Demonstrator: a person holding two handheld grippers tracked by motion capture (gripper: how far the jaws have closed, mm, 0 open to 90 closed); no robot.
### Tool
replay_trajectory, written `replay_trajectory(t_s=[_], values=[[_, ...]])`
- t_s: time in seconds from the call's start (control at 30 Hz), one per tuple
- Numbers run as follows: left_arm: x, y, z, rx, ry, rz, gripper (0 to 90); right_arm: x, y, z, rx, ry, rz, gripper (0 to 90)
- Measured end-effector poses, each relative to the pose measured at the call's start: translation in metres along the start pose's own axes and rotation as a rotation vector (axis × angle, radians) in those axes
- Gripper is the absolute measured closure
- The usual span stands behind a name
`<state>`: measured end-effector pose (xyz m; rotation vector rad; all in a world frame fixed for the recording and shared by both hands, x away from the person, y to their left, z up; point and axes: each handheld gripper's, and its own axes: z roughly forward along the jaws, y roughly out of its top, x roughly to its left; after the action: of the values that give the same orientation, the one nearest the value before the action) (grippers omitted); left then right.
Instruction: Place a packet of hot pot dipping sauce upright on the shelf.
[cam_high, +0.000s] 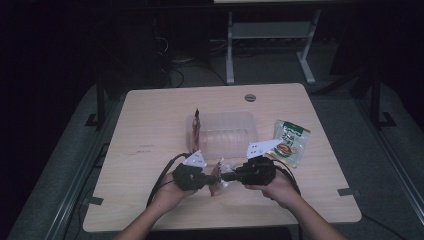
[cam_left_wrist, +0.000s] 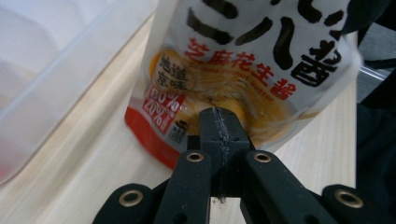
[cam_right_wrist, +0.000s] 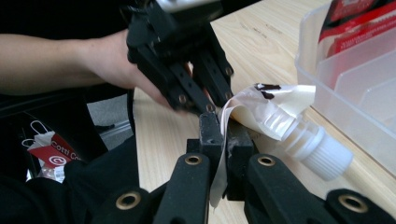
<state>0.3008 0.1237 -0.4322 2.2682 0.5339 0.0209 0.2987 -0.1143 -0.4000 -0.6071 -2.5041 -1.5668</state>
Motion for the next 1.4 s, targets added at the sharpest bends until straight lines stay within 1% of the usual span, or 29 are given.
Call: replay_trajectory(t_s=[0.1,0.2,0.23,0.3,0.33,0.37,0.47,0.53,0.6,0.73,0.8,0.83,0.87,0.9,0.93,0.97,1.0,1.03,1.07,1.13,1.23,1.27,1.3,1.37,1.4], values=[[-0.004,0.002,0.004,0.016,-0.004,0.024,89.9,0.001,0.001,0.000,-0.004,0.004,-0.007,88.6],[-0.003,0.002,0.001,0.007,-0.006,0.018,89.9,0.001,0.002,-0.003,-0.007,-0.004,-0.008,88.6],[-0.002,0.001,-0.002,-0.005,-0.007,0.012,89.9,0.002,0.002,-0.005,-0.011,-0.006,-0.004,88.6],[0.000,0.000,-0.007,-0.015,-0.009,-0.001,89.6,0.001,0.003,-0.008,-0.022,-0.013,-0.007,88.6],[0.002,-0.001,-0.010,-0.016,-0.010,-0.009,83.4,0.001,0.004,-0.009,-0.025,-0.014,-0.008,88.6],[0.002,-0.001,-0.012,-0.017,-0.013,-0.012,80.0,0.001,0.005,-0.011,-0.030,-0.016,-0.009,88.6],[0.004,-0.005,-0.020,-0.015,-0.006,-0.012,73.9,0.002,0.008,-0.014,-0.036,-0.021,-0.019,88.6],[0.006,-0.008,-0.026,-0.007,-0.014,-0.019,68.4,0.003,0.011,-0.017,-0.044,-0.026,-0.031,88.6],[0.006,-0.012,-0.029,0.002,-0.020,-0.040,62.0,0.003,0.015,-0.021,-0.056,-0.027,-0.038,88.6],[0.007,-0.020,-0.036,0.011,-0.032,-0.037,53.7,0.002,0.022,-0.028,-0.072,-0.034,-0.043,88.6],[0.007,-0.024,-0.040,0.014,-0.024,-0.035,50.1,0.001,0.026,-0.032,-0.081,-0.046,-0.050,88.6],[0.007,-0.027,-0.042,0.014,-0.021,-0.047,48.5,0.001,0.028,-0.034,-0.084,-0.049,-0.056,88.6],[0.008,-0.029,-0.043,0.012,-0.013,-0.048,46.9,0.000,0.031,-0.035,-0.090,-0.052,-0.056,88.6],[0.008,-0.032,-0.045,0.016,-0.009,-0.057,45.7,-0.001,0.033,-0.037,-0.091,-0.061,-0.066,88.6],[0.009,-0.034,-0.047,0.010,-0.004,-0.062,44.6,-0.002,0.036,-0.038,-0.095,-0.067,-0.070,88.6],[0.010,-0.038,-0.050,0.018,-0.001,-0.062,43.6,-0.003,0.039,-0.040,-0.101,-0.077,-0.073,88.6],[0.009,-0.040,-0.051,0.015,0.001,-0.076,42.5,-0.005,0.043,-0.041,-0.104,-0.085,-0.074,88.6],[0.011,-0.042,-0.054,0.025,0.006,-0.061,42.0,-0.007,0.045,-0.042,-0.108,-0.092,-0.078,88.6],[0.011,-0.043,-0.056,0.026,0.006,-0.066,41.5,-0.008,0.048,-0.043,-0.113,-0.101,-0.082,88.6],[0.012,-0.045,-0.059,0.016,0.012,-0.067,40.6,-0.011,0.054,-0.045,-0.119,-0.112,-0.076,88.6],[0.012,-0.046,-0.060,-0.001,0.017,-0.081,40.0,-0.016,0.063,-0.047,-0.123,-0.132,-0.078,88.6],[0.012,-0.046,-0.059,-0.002,0.017,-0.081,40.0,-0.018,0.066,-0.047,-0.124,-0.146,-0.082,88.6],[0.013,-0.046,-0.060,0.007,0.019,-0.070,40.0,-0.020,0.069,-0.047,-0.124,-0.152,-0.089,88.6],[0.014,-0.047,-0.060,0.013,0.025,-0.063,40.0,-0.024,0.075,-0.049,-0.131,-0.168,-0.096,88.6],[0.015,-0.047,-0.060,0.013,0.027,-0.058,40.0,-0.026,0.078,-0.049,-0.132,-0.172,-0.091,88.6]])
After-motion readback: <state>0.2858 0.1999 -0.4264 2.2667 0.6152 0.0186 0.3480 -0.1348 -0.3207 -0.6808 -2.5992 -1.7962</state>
